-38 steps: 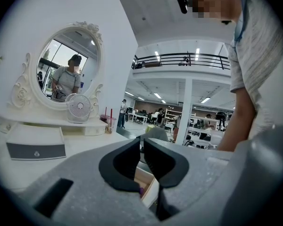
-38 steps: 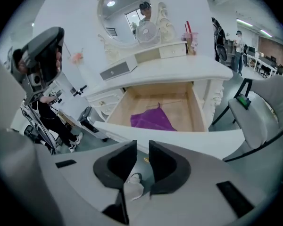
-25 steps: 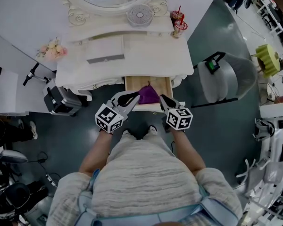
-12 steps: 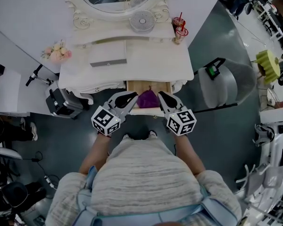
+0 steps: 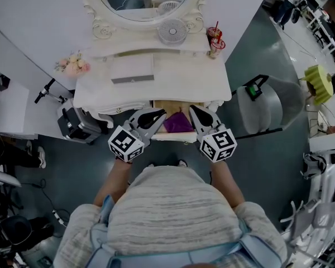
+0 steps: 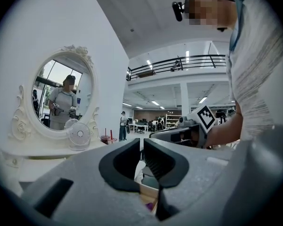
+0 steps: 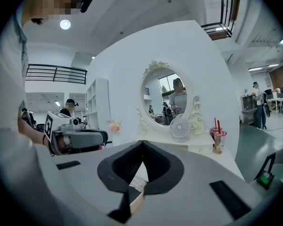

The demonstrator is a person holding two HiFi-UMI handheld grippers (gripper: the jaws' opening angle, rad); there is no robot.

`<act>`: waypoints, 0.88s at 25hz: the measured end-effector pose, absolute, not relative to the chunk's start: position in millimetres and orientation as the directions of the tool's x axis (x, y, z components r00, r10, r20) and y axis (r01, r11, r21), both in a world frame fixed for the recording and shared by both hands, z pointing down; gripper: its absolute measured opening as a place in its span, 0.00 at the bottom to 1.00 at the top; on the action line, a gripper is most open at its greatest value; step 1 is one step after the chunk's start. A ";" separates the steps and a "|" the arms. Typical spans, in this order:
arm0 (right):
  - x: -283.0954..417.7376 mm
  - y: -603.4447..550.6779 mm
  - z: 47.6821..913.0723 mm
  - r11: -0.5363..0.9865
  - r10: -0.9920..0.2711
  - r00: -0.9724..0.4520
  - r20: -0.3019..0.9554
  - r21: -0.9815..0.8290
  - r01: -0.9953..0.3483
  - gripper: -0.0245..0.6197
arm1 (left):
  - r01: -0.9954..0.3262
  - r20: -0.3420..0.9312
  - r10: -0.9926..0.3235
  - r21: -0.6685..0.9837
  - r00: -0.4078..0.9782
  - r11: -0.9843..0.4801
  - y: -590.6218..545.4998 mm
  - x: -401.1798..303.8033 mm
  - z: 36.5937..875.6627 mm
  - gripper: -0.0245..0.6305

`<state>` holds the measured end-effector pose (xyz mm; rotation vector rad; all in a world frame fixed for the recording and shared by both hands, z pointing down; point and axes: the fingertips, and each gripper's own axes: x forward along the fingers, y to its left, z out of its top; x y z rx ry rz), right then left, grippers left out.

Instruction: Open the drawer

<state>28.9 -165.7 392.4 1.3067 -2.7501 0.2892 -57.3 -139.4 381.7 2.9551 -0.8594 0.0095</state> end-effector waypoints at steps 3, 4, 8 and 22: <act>25.8 -164.3 387.9 0.625 -0.755 -0.639 0.148 -0.135 -0.769 0.05 | -0.532 0.028 -0.531 0.056 0.847 -0.845 -138.0 -57.8 381.0 0.09; 25.5 -163.8 386.2 0.627 -0.753 -0.641 0.145 -0.136 -0.767 0.05 | -0.531 0.030 -0.530 0.056 0.848 -0.846 -137.7 -57.4 380.9 0.09; 23.9 -164.2 380.3 0.633 -0.750 -0.648 0.131 -0.137 -0.762 0.05 | -0.522 0.037 -0.521 0.054 0.853 -0.851 -138.3 -55.2 381.7 0.09; 29.9 -161.6 378.6 0.624 -0.759 -0.640 0.119 -0.145 -0.768 0.05 | -0.511 0.065 -0.507 0.058 0.859 -0.858 -132.9 -50.1 389.8 0.09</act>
